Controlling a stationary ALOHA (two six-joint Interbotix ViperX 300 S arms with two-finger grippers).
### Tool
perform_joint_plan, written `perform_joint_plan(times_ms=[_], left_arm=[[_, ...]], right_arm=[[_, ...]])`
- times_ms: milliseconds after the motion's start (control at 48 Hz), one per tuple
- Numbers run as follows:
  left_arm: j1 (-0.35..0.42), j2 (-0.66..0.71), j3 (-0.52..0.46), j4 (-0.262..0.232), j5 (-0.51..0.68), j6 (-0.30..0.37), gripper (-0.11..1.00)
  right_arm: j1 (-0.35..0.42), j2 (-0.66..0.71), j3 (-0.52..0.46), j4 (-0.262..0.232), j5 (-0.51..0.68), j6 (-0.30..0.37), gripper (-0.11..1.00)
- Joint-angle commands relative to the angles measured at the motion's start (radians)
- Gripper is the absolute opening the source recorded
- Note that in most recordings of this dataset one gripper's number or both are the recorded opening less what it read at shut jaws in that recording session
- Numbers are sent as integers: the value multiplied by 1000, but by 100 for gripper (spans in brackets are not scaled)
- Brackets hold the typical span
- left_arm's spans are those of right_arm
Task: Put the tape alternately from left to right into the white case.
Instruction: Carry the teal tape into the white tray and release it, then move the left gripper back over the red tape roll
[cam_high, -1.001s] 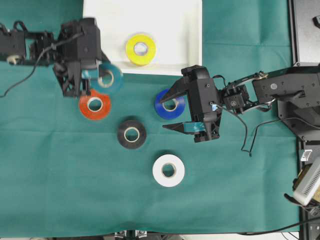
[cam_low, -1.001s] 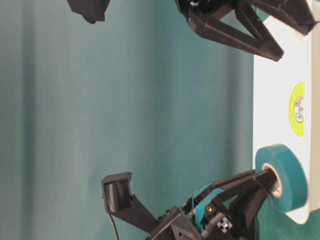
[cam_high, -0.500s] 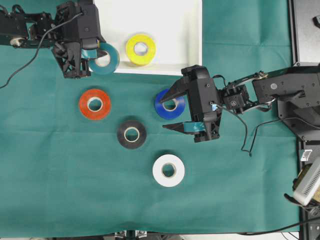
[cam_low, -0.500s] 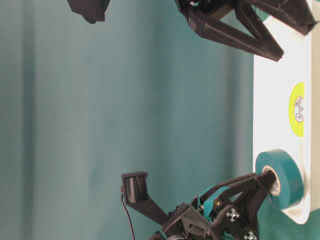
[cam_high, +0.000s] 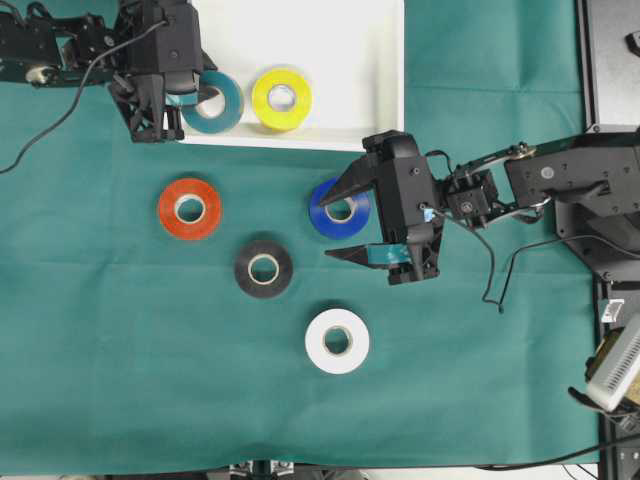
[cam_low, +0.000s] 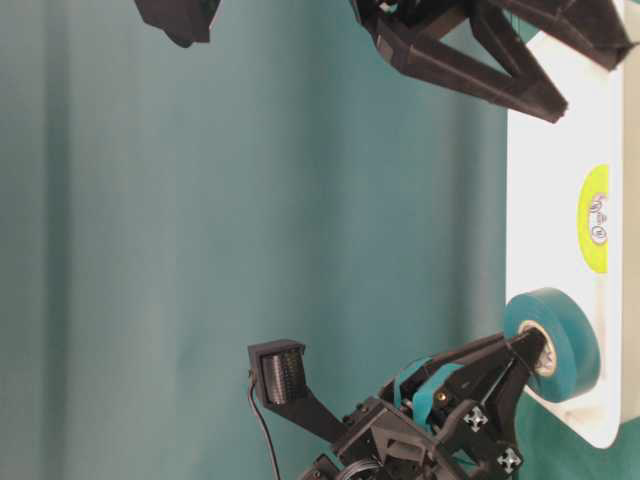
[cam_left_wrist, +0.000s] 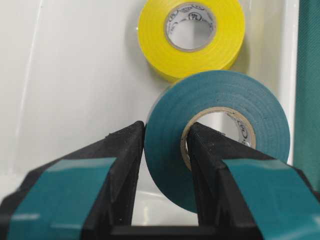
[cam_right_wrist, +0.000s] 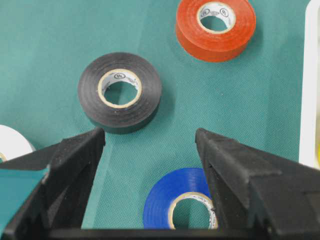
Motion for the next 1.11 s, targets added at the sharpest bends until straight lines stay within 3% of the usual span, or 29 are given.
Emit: perform_joint_plan(times_ms=[0,146,229,313,438,480,1084], left_arm=[[8,-12,-17,2,-12,3,-3],[11,-12,-17,2,-12,5,-2],[11,-12,-17,2,-12,3,6],[9,-15,-14,2,-12,3,23],[8,-31,-2,2,-8,0,61],[6,-38,6,2,-8,0,67],[-23,-78,37,0,-8,-8,65]], right_arm=[[3,-31,-11,0,-9,2,81],[3,-31,-12,0,-9,2,81],[3,-31,-12,0,-9,2,81],[3,-31,-12,0,-9,2,81],[3,-31,-12,0,-9,2,81],[3,-31,-12,0,-9,2,81],[3,-17,-14,0,-9,2,81]])
